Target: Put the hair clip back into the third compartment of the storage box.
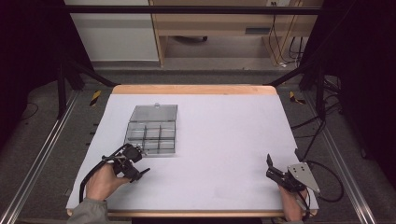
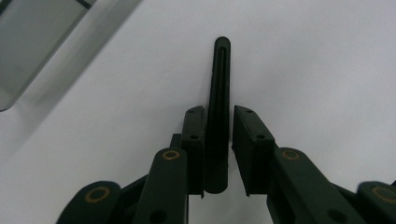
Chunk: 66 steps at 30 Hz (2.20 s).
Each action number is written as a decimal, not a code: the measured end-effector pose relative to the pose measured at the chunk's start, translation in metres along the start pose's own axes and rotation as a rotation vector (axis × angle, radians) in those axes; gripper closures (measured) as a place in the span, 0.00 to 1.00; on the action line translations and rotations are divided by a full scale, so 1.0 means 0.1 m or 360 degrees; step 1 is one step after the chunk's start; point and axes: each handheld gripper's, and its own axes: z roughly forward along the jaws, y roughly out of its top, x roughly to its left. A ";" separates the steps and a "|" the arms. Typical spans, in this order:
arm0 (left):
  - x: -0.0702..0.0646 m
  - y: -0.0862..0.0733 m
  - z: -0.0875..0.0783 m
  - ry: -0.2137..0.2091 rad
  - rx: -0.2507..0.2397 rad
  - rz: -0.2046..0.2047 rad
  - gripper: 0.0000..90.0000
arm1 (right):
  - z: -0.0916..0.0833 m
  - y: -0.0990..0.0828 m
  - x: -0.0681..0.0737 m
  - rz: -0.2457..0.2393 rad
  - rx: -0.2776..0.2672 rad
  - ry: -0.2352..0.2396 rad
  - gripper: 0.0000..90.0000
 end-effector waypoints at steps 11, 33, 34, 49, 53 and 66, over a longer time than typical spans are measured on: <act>0.00 0.08 0.01 0.0007 0.0142 0.0018 0.84 | 0.00 0.00 0.00 -0.0005 0.0003 0.0000 0.06; -0.03 0.10 0.02 0.0030 0.0173 0.0055 0.87 | 0.00 0.00 0.00 -0.0005 0.0003 0.0001 0.06; -0.03 0.10 0.02 0.0030 0.0171 0.0055 0.87 | 0.00 0.00 0.00 -0.0004 0.0002 0.0001 0.06; -0.01 0.07 -0.02 0.0021 0.0113 0.0039 0.87 | 0.00 0.00 0.01 -0.0007 0.0004 0.0000 0.06; 0.01 0.04 -0.07 0.0000 0.0013 0.0028 0.87 | 0.00 0.00 0.01 -0.0009 0.0005 0.0000 0.06; 0.05 -0.05 -0.19 -0.0053 -0.0309 0.0006 0.87 | 0.01 0.00 0.01 -0.0020 0.0008 -0.0005 0.06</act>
